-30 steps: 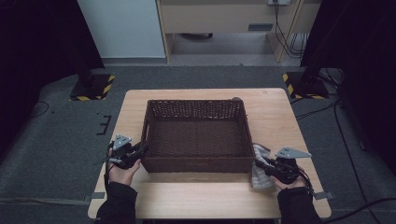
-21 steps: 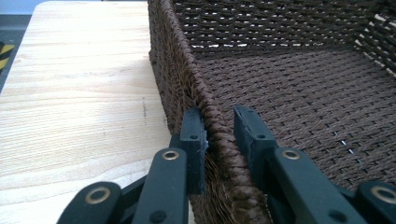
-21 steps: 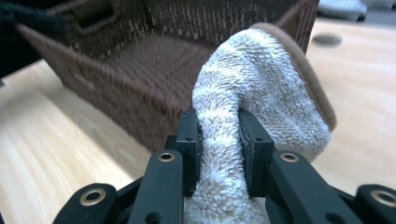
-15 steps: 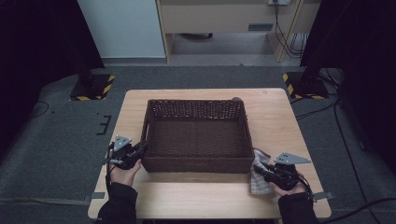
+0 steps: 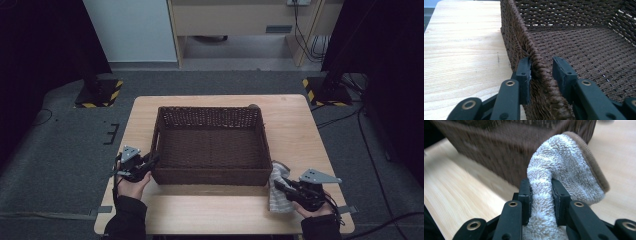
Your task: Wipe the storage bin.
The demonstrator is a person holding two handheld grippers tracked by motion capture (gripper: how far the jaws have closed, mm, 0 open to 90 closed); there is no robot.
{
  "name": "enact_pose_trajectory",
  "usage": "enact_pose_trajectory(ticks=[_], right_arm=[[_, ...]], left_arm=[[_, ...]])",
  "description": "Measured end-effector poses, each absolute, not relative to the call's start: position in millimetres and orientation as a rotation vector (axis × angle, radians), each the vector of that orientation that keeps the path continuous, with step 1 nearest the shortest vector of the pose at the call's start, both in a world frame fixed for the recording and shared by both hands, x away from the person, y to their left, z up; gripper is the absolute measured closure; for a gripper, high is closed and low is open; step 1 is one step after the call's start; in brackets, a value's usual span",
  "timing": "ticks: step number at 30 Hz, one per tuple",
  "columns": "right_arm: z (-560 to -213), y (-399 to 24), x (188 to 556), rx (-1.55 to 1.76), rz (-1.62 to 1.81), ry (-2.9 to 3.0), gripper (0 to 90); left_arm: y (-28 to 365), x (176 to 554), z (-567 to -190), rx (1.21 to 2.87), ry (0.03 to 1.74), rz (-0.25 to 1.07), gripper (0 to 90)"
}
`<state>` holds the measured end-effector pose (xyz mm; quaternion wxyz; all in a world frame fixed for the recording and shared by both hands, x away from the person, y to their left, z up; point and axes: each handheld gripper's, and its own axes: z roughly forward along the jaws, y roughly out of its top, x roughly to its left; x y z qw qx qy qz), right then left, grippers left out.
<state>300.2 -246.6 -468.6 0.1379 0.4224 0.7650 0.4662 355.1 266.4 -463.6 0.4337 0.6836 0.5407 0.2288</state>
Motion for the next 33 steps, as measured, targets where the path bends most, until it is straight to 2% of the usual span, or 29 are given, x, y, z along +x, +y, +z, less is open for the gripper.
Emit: enact_pose_trajectory(ticks=[6,12,16,21,27,33], right_arm=[[-489.7,-235.7,308.5,1.26,1.204,2.321,73.6],[-489.7,-239.0,310.7,1.289,1.216,2.304,73.5],[-478.3,-255.2,311.9,1.314,1.229,2.197,73.3],[-468.8,-283.2,311.0,1.366,1.193,2.068,73.0],[-475.7,-306.3,315.6,1.439,1.127,2.029,72.2],[-487.5,-307.5,326.4,1.464,1.116,2.06,70.8]], left_arm=[[267.9,356.0,-464.4,1.7,1.34,0.57,62.6],[270.7,357.0,-465.6,1.68,1.337,0.584,56.3],[272.3,358.4,-466.2,1.68,1.338,0.587,49.5],[274.0,359.3,-466.0,1.672,1.326,0.598,47.5],[276.9,360.1,-466.4,1.665,1.324,0.61,42.7],[277.2,360.6,-467.3,1.66,1.31,0.594,43.9]])
